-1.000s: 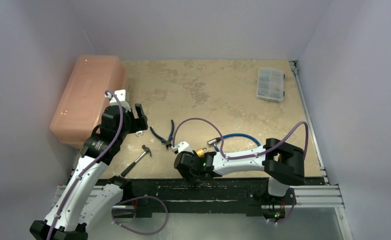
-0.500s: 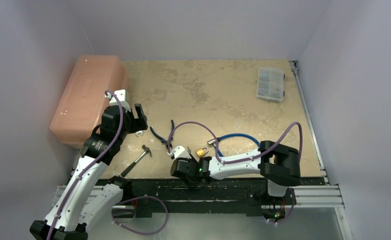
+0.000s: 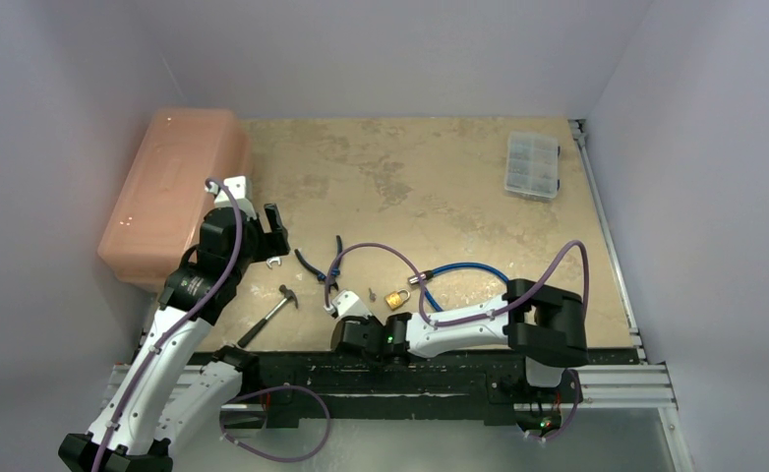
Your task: Unlock with the key
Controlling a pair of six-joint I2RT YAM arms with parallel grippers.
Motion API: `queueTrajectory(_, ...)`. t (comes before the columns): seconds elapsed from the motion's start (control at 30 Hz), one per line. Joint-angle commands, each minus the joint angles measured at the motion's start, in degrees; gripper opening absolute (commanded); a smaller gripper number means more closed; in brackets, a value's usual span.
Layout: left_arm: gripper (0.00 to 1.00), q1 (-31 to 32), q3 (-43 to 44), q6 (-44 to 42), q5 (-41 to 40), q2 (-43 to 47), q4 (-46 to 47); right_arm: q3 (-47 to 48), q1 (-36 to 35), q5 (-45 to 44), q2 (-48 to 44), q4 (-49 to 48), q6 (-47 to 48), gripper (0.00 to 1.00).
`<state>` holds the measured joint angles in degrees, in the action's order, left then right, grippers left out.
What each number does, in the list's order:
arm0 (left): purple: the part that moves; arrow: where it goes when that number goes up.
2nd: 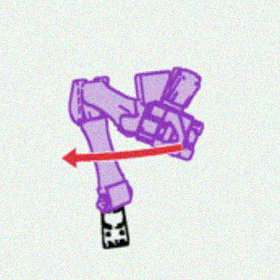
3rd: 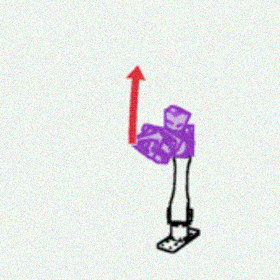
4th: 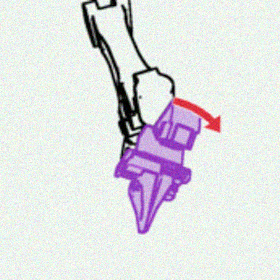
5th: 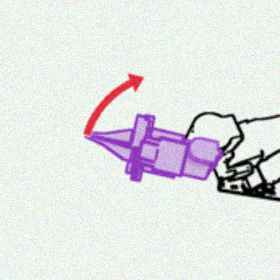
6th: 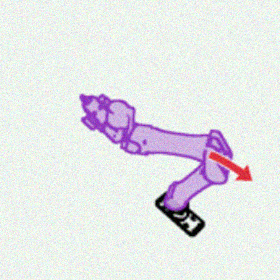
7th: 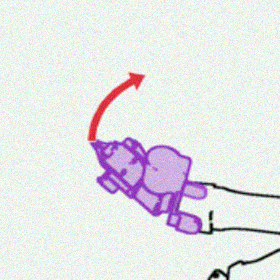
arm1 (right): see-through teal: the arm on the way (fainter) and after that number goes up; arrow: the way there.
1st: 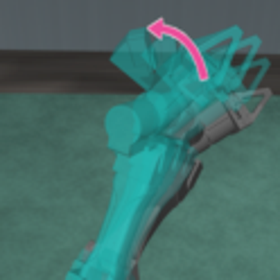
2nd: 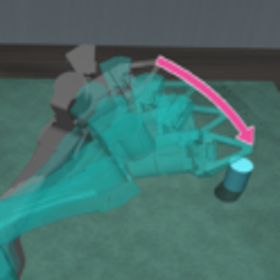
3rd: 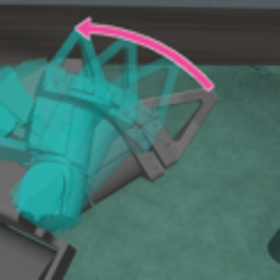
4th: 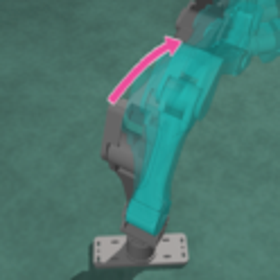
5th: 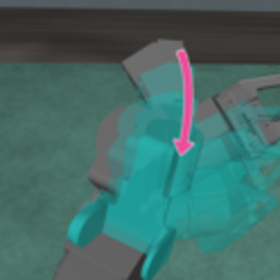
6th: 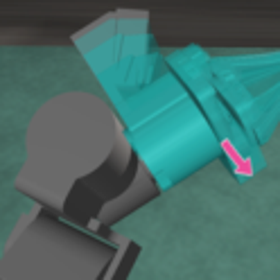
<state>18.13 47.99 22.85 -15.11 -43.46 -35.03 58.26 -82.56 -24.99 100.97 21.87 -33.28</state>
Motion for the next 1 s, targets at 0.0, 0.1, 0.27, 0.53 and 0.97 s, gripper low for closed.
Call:
queueTrajectory(0.0, 0.81, 0.1, 0.0, -0.9, -0.8, 0.8, 1.6, -1.5, 1.0, -4.1, 3.4, 3.6, -0.4, 0.25)
queueTrajectory(0.1, 0.81, 0.1, 0.0, -0.8, -0.9, 0.8, 1.5, -1.5, 1.0, -4.1, 3.3, 3.6, -0.4, 0.12)
queueTrajectory(0.27, 0.81, 0.1, 0.0, -0.9, -1.0, 0.8, 1.5, -2.1, 1.0, -4.8, 1.4, 3.6, -1.1, 0.0)
queueTrajectory(0.53, 0.81, 0.1, 0.0, -0.8, -1.1, 0.8, 1.4, -4.1, 1.0, -3.9, -5.1, 2.0, -2.1, 0.0)
queueTrajectory(0.97, 0.81, 0.1, 0.0, -0.8, -1.1, 0.7, 1.4, -4.2, 1.0, -4.1, -7.9, 3.3, -3.4, 0.26)
